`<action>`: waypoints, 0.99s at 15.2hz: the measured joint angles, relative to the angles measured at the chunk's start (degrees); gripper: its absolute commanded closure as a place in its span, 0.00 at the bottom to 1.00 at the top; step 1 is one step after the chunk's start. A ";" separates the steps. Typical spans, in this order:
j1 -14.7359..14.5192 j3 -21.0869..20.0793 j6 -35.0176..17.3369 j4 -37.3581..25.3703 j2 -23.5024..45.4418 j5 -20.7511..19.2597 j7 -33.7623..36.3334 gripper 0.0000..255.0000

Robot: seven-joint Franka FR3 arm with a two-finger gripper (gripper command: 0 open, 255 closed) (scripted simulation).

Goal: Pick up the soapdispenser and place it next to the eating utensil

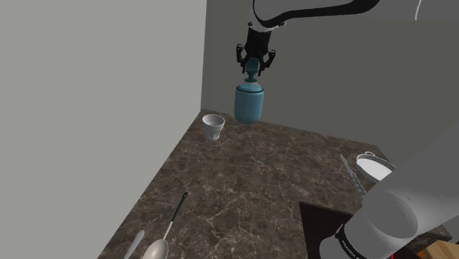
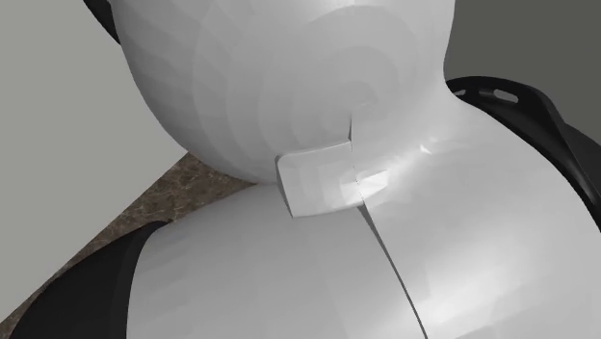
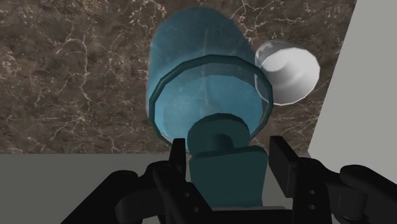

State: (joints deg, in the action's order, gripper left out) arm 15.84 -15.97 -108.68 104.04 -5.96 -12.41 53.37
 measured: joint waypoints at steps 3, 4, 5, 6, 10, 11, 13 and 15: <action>-0.02 -0.05 2.39 -2.68 0.26 0.08 -0.45 1.00; -0.07 -0.12 3.14 -3.42 0.28 0.10 -0.48 1.00; -0.07 -0.11 3.99 -4.19 0.16 0.19 -0.70 1.00; -0.04 -0.07 4.73 -5.02 0.22 0.23 -0.96 1.00; -0.10 -0.23 8.01 -9.15 1.09 0.10 -1.41 1.00; -0.13 -0.28 8.77 -10.16 1.34 0.05 -1.50 1.00; -0.18 -0.38 10.39 -12.24 1.81 -0.04 -1.70 1.00; -0.22 -0.48 11.98 -14.52 2.54 -0.23 -1.90 1.00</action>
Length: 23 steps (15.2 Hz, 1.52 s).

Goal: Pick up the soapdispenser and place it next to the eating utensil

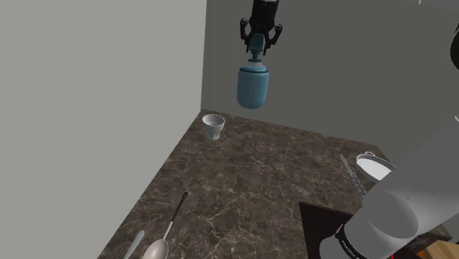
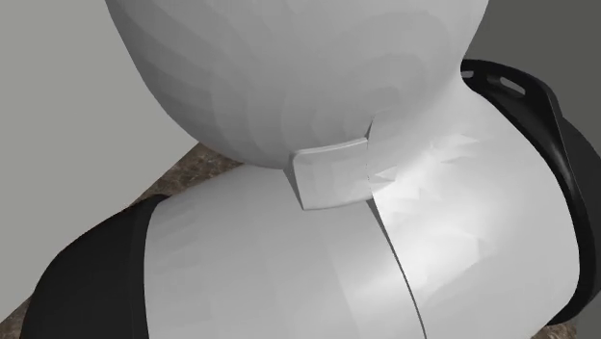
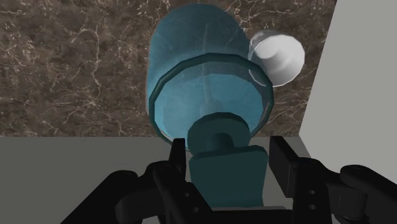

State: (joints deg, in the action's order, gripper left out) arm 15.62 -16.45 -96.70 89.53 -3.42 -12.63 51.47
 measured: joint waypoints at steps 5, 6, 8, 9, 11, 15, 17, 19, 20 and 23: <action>-0.18 -0.28 4.50 -6.23 1.78 -0.49 -0.60 1.00; -0.26 -0.38 5.39 -7.44 2.13 -0.62 -0.63 1.00; -0.32 -0.45 6.99 -9.72 2.82 -0.84 -0.93 1.00; -0.38 -0.52 7.91 -11.10 3.30 -1.00 -1.03 1.00; -0.58 -0.71 9.88 -14.03 4.31 -1.39 -1.20 1.00; -1.18 -1.17 14.23 -20.89 6.99 -2.49 -1.56 1.00; -1.54 -1.37 16.37 -24.34 8.38 -3.10 -1.77 1.00; -1.97 -1.68 17.45 -25.23 8.38 -3.31 -1.33 1.00; -2.48 -2.09 17.87 -24.92 7.85 -3.35 -0.49 1.00; -3.45 -3.09 18.03 -21.13 4.24 -2.54 1.85 1.00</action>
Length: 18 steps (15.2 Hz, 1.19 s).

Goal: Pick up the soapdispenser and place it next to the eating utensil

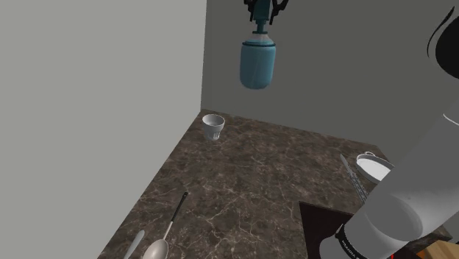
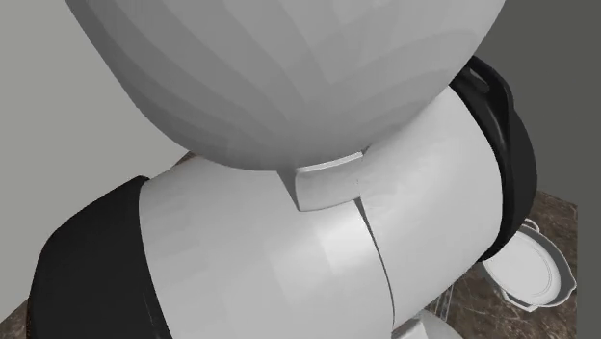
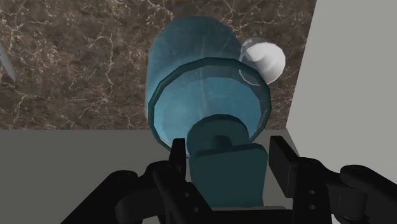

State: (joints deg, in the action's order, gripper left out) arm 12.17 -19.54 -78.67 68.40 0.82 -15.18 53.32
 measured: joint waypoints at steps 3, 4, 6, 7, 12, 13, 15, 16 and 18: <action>-1.05 -1.04 -0.23 5.34 -4.71 1.36 2.64 1.00; -1.63 -1.72 0.42 5.62 -5.41 1.44 3.77 1.00; -2.55 -2.63 0.23 9.34 -8.62 2.50 6.00 1.00; -3.00 -3.23 0.85 9.59 -9.32 2.69 6.96 1.00; -5.45 -6.81 2.80 12.18 -12.73 3.91 12.93 1.00; -5.94 -7.34 3.21 13.22 -14.00 4.49 14.00 1.00; -6.75 -8.59 3.95 13.97 -15.22 5.11 16.02 1.00; -7.22 -9.52 4.31 14.20 -15.54 5.35 17.38 1.00; -8.01 -11.53 5.84 13.02 -15.36 5.44 19.98 1.00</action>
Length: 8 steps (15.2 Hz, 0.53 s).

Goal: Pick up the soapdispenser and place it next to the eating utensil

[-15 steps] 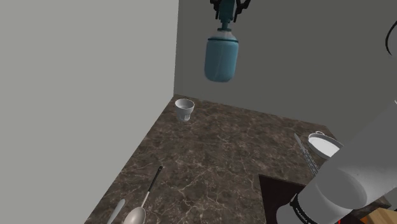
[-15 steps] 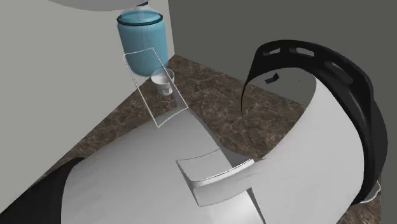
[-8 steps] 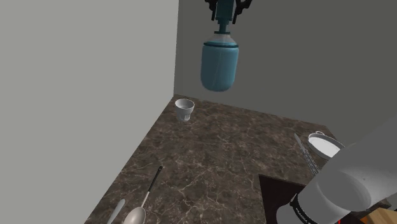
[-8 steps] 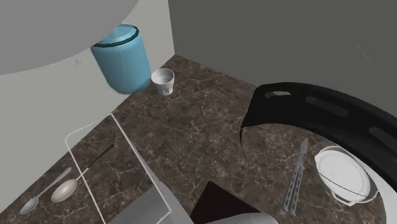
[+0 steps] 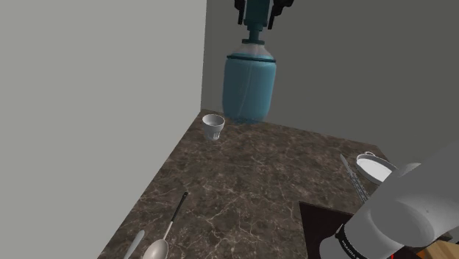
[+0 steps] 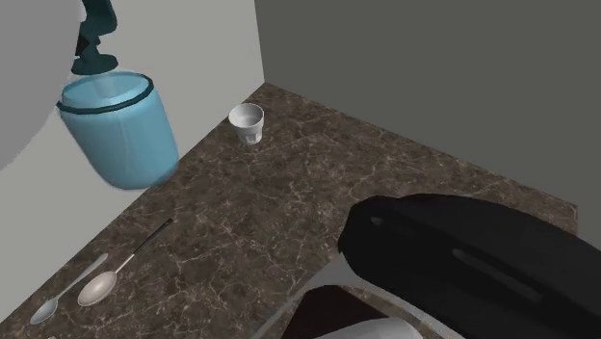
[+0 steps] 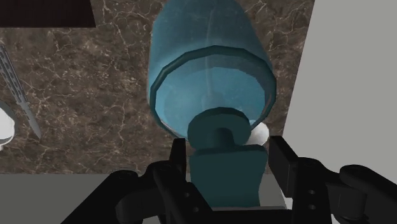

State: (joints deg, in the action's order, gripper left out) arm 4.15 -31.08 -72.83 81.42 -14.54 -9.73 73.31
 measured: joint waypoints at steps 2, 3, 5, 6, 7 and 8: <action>-0.84 -1.72 1.14 -0.03 -0.67 0.54 2.51 1.00; -1.40 -3.04 1.60 -0.01 -0.83 0.81 4.32 1.00; -2.07 -5.61 2.96 -1.69 0.26 0.56 7.40 1.00; -2.39 -6.04 3.30 -1.37 -0.32 0.97 8.20 1.00; -2.79 -7.44 3.89 -1.96 0.07 0.94 9.86 1.00; -3.17 -9.54 5.31 -3.98 1.35 0.41 12.05 1.00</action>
State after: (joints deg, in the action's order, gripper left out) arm 0.98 -40.61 -67.52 77.44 -13.19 -9.32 85.36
